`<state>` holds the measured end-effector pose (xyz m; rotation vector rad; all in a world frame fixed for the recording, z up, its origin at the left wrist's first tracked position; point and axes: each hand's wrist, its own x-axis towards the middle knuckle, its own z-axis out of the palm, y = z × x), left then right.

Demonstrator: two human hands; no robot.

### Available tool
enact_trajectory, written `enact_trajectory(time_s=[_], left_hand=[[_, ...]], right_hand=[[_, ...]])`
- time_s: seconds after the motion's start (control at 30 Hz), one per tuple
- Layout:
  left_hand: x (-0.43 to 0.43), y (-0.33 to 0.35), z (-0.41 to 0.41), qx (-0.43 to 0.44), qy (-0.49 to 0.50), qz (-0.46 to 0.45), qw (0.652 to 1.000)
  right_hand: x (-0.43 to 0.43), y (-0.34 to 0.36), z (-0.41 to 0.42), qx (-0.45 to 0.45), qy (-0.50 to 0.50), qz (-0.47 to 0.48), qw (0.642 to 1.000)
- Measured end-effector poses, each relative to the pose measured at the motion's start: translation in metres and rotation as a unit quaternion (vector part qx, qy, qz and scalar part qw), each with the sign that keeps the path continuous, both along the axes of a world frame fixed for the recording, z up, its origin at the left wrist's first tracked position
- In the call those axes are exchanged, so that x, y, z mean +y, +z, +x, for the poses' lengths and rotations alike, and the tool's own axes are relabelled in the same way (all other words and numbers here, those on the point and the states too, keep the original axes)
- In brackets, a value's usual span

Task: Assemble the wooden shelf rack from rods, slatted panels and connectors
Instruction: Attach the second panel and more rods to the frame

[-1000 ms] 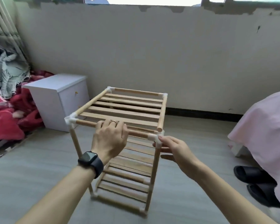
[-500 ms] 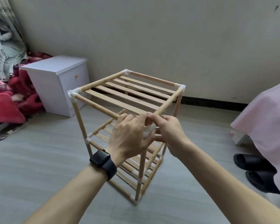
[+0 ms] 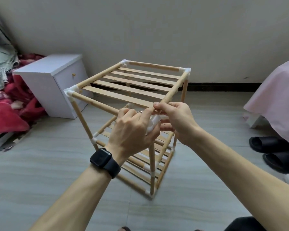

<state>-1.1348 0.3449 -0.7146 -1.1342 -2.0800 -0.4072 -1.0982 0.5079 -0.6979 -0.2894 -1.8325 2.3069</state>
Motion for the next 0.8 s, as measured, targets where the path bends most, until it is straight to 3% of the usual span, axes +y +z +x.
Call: enact_trajectory(time_s=[0.17, 0.53, 0.8], left_hand=[[-0.004, -0.004, -0.004, 0.029, -0.001, 0.006, 1.0], [-0.001, 0.002, -0.001, -0.052, 0.03, -0.008, 0.998], [0.0, 0.0, -0.002, -0.036, 0.016, 0.004, 0.999]], right_hand=[[-0.006, -0.013, -0.001, -0.005, 0.004, -0.006, 1.0], [-0.008, -0.022, -0.002, 0.004, -0.029, -0.01, 1.0], [-0.009, -0.027, 0.001, 0.012, -0.041, -0.017, 0.999]])
